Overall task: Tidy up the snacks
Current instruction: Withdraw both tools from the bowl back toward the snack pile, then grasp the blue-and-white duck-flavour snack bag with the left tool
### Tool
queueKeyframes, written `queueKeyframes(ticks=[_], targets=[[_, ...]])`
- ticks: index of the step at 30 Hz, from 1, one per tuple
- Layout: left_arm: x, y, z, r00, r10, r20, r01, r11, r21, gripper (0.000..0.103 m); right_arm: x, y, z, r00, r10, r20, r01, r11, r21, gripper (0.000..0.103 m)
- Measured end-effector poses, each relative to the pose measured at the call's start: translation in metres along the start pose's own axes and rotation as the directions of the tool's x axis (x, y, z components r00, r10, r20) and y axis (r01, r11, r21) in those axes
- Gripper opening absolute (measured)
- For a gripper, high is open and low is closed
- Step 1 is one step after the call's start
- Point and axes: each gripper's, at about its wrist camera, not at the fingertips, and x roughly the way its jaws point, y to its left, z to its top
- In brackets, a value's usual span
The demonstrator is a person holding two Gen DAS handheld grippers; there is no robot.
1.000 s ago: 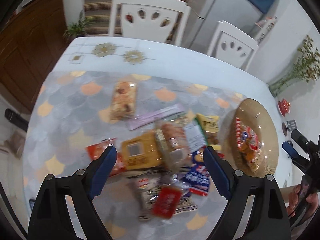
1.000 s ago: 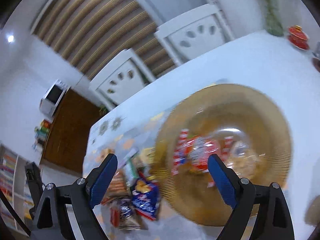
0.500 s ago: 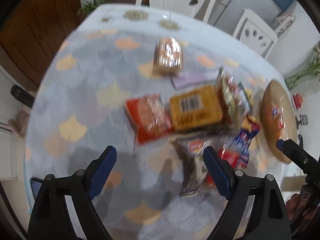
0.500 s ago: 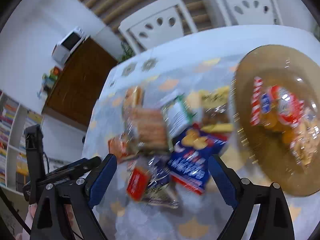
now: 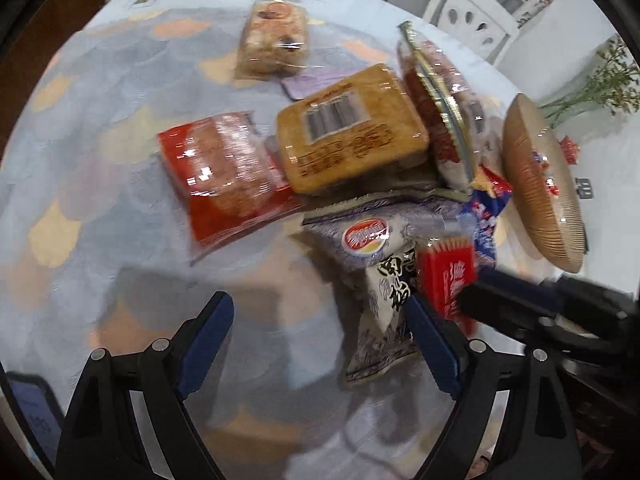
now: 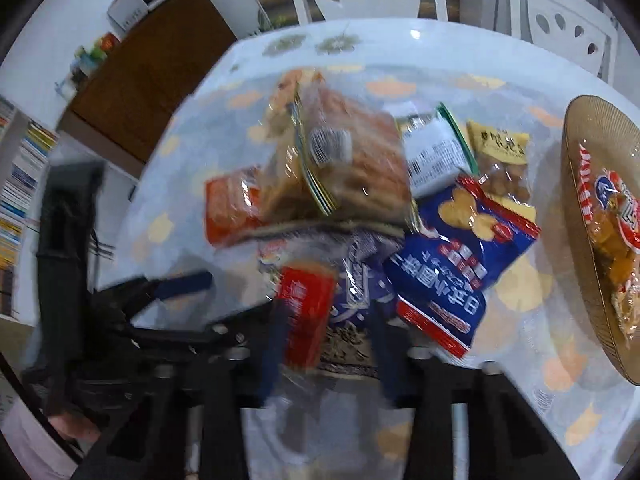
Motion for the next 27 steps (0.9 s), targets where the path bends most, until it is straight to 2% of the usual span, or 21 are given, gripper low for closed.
queueKeyframes(ticks=[3, 6, 8, 11, 13, 16, 18, 19, 21, 23, 27], targets=[[0.007, -0.007, 0.002, 1.000, 0.007, -0.015, -0.007, 1.000, 0.007, 0.088, -0.002, -0.017, -0.007, 1.000, 0.010, 0.007, -0.010, 0.999, 0.051, 0.007], [0.012, -0.017, 0.003, 0.999, -0.026, -0.023, 0.026, 1.000, 0.015, 0.088, -0.008, -0.048, -0.015, 1.000, 0.002, 0.025, -0.005, 0.990, 0.141, 0.006], [0.014, -0.026, 0.002, 0.999, -0.029, -0.021, 0.029, 0.999, 0.037, 0.088, -0.012, -0.072, -0.023, 0.998, 0.035, 0.047, -0.044, 0.975, 0.217, 0.006], [0.021, -0.040, 0.002, 0.999, -0.032, -0.029, 0.034, 0.997, 0.066, 0.090, -0.018, -0.097, -0.033, 0.988, 0.119, 0.102, -0.143, 0.950, 0.278, 0.006], [0.026, -0.050, 0.004, 1.000, -0.013, -0.026, 0.016, 0.995, 0.095, 0.092, -0.022, -0.102, -0.037, 0.989, 0.096, 0.115, -0.124, 0.953, 0.275, 0.007], [0.036, -0.066, 0.008, 0.999, 0.043, -0.020, -0.039, 0.985, 0.171, 0.093, -0.023, -0.105, -0.043, 0.991, 0.091, 0.102, -0.115, 0.959, 0.261, 0.021], [0.036, -0.067, 0.012, 0.997, 0.071, 0.008, -0.071, 0.980, 0.186, 0.095, -0.024, -0.101, -0.050, 0.990, 0.087, 0.108, -0.110, 0.967, 0.231, 0.052], [0.036, -0.064, 0.014, 0.997, 0.072, 0.013, -0.074, 0.984, 0.163, 0.095, -0.024, -0.098, -0.053, 0.990, 0.083, 0.115, -0.106, 0.972, 0.211, 0.057], [0.033, -0.052, 0.019, 0.998, 0.061, 0.018, -0.062, 0.994, 0.095, 0.095, -0.020, -0.086, -0.060, 0.990, 0.092, 0.110, -0.110, 0.980, 0.164, 0.059], [0.030, -0.042, 0.021, 0.998, 0.054, 0.024, -0.055, 0.997, 0.050, 0.095, -0.007, -0.073, -0.061, 0.995, 0.073, 0.065, -0.081, 0.988, 0.131, 0.060], [0.023, -0.032, 0.013, 0.998, 0.064, 0.021, -0.065, 0.995, 0.070, 0.095, 0.024, -0.059, -0.059, 1.000, -0.014, 0.011, 0.013, 0.995, 0.101, 0.059]])
